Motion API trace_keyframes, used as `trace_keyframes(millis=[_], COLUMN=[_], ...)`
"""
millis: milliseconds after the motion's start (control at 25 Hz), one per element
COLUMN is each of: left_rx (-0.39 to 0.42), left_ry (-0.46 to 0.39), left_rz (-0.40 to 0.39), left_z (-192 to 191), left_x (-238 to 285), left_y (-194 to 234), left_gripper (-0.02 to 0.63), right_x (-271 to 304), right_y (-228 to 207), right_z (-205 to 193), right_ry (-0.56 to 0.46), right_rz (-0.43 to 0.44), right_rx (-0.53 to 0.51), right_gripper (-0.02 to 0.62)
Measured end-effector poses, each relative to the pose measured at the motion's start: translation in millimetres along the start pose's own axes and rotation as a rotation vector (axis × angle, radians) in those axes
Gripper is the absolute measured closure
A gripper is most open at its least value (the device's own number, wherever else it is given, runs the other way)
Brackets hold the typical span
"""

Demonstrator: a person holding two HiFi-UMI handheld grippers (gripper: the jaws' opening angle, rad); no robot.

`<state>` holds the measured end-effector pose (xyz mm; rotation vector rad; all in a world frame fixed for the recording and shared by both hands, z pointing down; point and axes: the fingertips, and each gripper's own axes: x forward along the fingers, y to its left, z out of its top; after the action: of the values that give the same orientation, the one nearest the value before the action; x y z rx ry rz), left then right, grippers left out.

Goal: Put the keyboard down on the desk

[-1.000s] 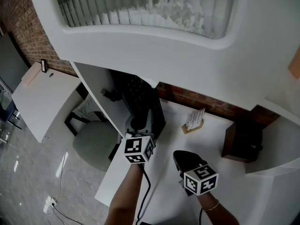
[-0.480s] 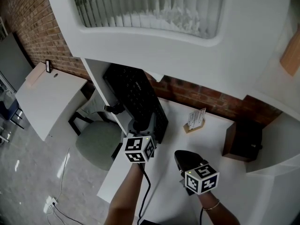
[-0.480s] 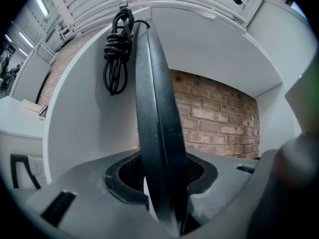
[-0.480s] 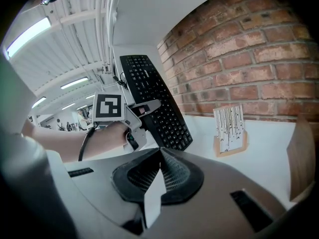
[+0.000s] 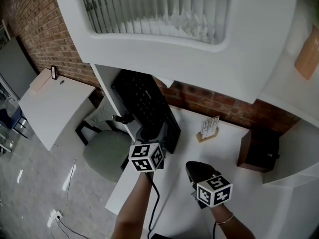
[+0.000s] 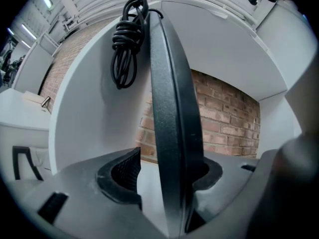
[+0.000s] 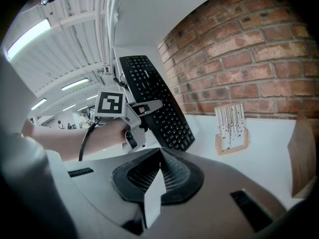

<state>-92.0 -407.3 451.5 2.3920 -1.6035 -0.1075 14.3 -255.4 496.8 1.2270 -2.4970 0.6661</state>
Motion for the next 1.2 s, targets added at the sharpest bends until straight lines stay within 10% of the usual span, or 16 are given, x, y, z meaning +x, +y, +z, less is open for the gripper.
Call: trace_keyframes(millis=[1200], left_rx=[-0.013], left_ry=[0.101], left_rz=[-0.008], left_z=[-40.8], left_x=[-70.4], left_y=[-20.6], left_gripper=[0.377], right_x=[-8.7], right_y=[8.9], right_z=[-7.8], right_ry=[-0.006], right_rz=[0.008], right_rx=[0.007], right_gripper=[0.589])
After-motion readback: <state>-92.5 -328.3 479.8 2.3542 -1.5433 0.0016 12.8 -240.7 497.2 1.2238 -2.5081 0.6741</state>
